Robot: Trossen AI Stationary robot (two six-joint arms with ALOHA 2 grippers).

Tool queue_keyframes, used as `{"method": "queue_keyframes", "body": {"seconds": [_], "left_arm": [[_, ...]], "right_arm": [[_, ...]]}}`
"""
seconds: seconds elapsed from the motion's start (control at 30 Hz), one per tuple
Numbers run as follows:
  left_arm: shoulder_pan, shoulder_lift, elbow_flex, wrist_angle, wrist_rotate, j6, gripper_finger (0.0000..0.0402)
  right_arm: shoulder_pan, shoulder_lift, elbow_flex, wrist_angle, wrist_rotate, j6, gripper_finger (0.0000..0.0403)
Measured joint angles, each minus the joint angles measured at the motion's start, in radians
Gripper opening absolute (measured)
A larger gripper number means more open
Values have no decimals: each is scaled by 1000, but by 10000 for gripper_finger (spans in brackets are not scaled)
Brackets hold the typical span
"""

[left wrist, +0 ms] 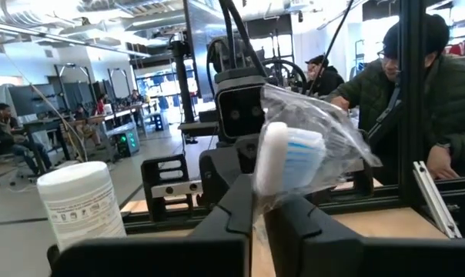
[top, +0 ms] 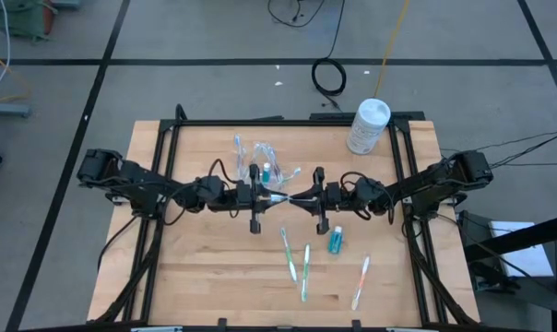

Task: Pick & Place toothbrushing station
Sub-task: Put the blue toothbrush into the transparent organizer

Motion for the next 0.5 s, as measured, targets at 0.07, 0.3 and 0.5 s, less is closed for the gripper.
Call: {"method": "queue_keyframes", "body": {"seconds": [0.07,0.3,0.5], "left_arm": [[0,0,0,-9,0,0,11],[-3,-17,0,-107,-32,-29,18],[-4,-142,-1,-312,-127,-115,17]], "right_arm": [[0,0,0,0,0,-1,47],[0,-1,0,-11,3,-3,95],[0,-1,0,-21,8,-69,118]]}}
